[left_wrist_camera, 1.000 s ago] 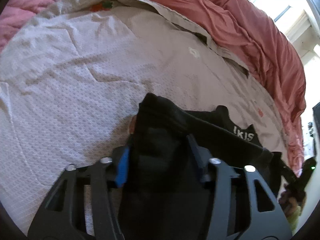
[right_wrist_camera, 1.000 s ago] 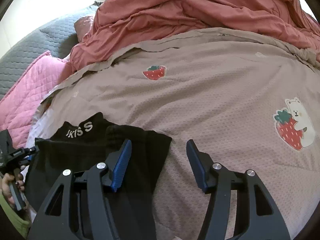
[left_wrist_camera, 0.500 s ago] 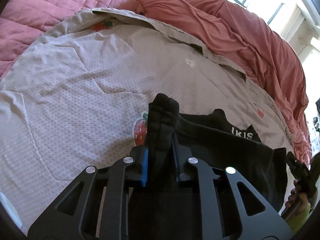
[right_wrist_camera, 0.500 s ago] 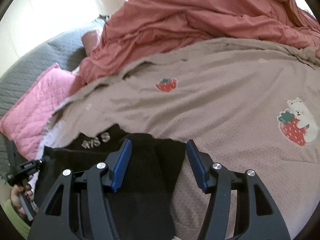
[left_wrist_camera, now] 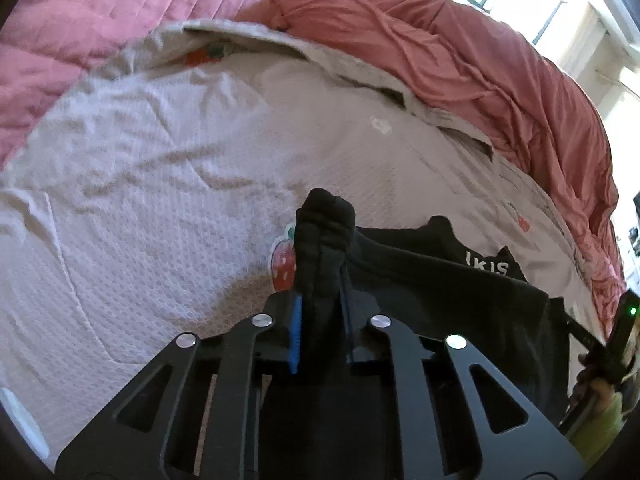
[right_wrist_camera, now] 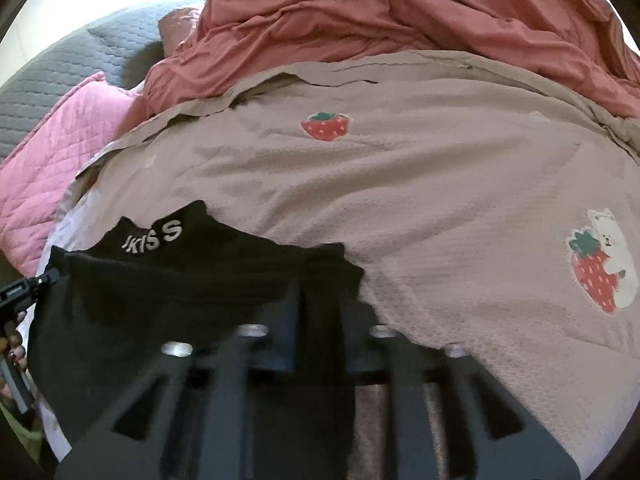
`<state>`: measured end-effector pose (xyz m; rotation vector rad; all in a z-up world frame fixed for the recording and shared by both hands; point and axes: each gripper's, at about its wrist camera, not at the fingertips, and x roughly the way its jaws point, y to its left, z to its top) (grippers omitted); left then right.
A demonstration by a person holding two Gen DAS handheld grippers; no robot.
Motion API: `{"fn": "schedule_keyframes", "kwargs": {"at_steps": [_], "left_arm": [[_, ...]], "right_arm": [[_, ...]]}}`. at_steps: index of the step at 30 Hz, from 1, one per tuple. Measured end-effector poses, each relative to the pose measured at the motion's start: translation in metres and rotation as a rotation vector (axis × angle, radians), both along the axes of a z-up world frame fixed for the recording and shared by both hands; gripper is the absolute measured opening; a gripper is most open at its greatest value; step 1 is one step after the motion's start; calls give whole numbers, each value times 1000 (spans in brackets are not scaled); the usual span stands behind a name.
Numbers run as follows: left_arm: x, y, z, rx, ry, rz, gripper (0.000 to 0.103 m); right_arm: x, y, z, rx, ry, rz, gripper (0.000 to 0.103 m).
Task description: Fold small clothes
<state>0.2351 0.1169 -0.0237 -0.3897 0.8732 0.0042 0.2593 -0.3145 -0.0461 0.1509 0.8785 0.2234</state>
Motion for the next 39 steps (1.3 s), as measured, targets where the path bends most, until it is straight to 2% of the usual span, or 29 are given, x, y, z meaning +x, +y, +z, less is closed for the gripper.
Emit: {"fn": "schedule_keyframes", "kwargs": {"at_steps": [5, 12, 14, 16, 22, 23, 24, 26, 28, 29, 30, 32, 34, 36, 39], "left_arm": [[-8, 11, 12, -77, -51, 23, 6], [-5, 34, 7, -173, -53, 101, 4], [0, 34, 5, -154, -37, 97, 4], [6, 28, 1, -102, -12, 83, 4], [16, 27, -19, -57, 28, 78, 6], [16, 27, -22, -54, 33, 81, 9], [15, 28, -25, -54, 40, 84, 13], [13, 33, -29, -63, 49, 91, 22], [9, 39, -26, -89, 56, 101, 25], [7, 40, -23, -81, 53, 108, 25], [4, 41, -17, -61, 44, 117, 25], [-3, 44, -6, -42, 14, 131, 25], [-11, 43, 8, -17, -28, 136, 27], [-19, 40, 21, -1, -57, 123, 41], [-28, 28, 34, 46, -84, 90, 45]], "right_arm": [[-5, -12, 22, 63, -70, -33, 10], [17, -16, 16, 127, -35, -66, 10], [27, -12, 3, 93, 18, -81, 10], [35, -8, -14, 71, 83, -101, 11], [33, -8, -19, 49, 75, -111, 14], [32, -7, -18, 28, 73, -118, 18], [32, -7, -18, 5, 73, -125, 27], [31, -8, -18, -13, 75, -137, 34], [29, -10, -16, -17, 69, -140, 35], [27, -10, -14, -34, 62, -140, 40], [24, -10, -11, -52, 53, -144, 45], [18, -10, -3, -63, 30, -141, 46], [11, -9, 5, -84, 7, -140, 56], [-1, -7, 16, -94, -33, -125, 63], [-18, -1, 28, -105, -71, -101, 71]]}}
